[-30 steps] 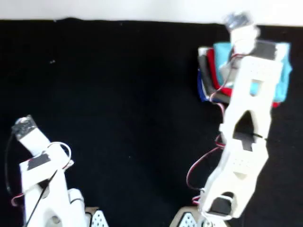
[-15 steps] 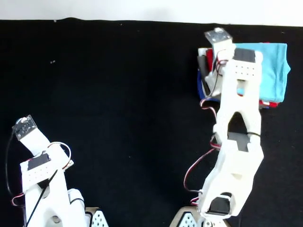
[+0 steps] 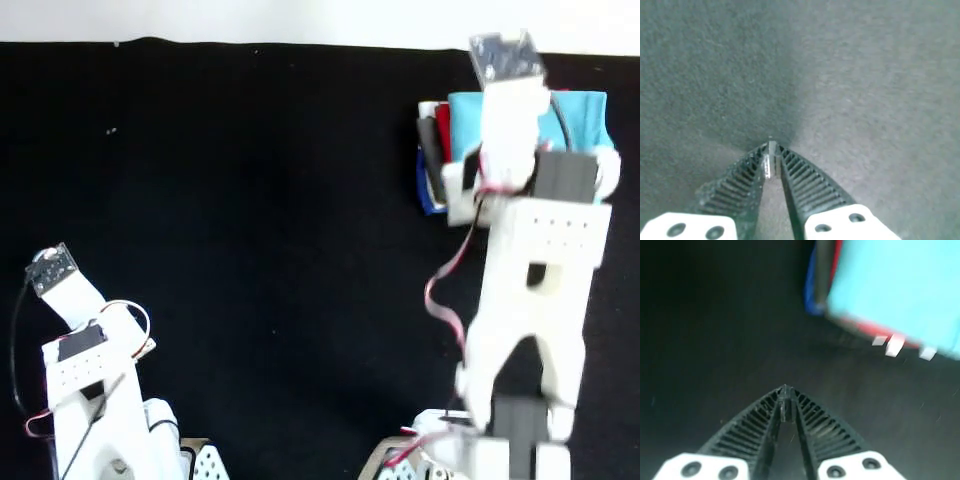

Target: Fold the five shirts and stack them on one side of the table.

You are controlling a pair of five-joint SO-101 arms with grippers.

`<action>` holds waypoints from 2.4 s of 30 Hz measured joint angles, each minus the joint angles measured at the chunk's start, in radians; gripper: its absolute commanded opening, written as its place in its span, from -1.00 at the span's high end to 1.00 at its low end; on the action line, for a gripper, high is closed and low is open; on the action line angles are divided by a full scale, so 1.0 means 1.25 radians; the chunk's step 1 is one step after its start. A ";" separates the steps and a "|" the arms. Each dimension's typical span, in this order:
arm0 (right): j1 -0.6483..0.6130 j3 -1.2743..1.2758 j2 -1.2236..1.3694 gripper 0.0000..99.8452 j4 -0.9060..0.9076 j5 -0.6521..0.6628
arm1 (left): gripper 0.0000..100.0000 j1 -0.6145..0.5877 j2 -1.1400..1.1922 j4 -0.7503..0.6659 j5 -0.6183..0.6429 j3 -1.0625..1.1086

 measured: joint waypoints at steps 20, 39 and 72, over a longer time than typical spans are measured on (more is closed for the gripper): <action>-0.011 0.959 -0.641 0.98 -0.261 -0.007 | 0.98 0.001 -0.734 0.549 -0.001 0.063; -0.012 1.499 -1.208 0.98 -0.368 -0.007 | 0.98 0.323 -0.748 0.540 -0.001 0.074; -0.012 1.505 -1.223 0.98 -0.410 -0.318 | 0.98 0.368 -0.754 0.462 0.250 0.232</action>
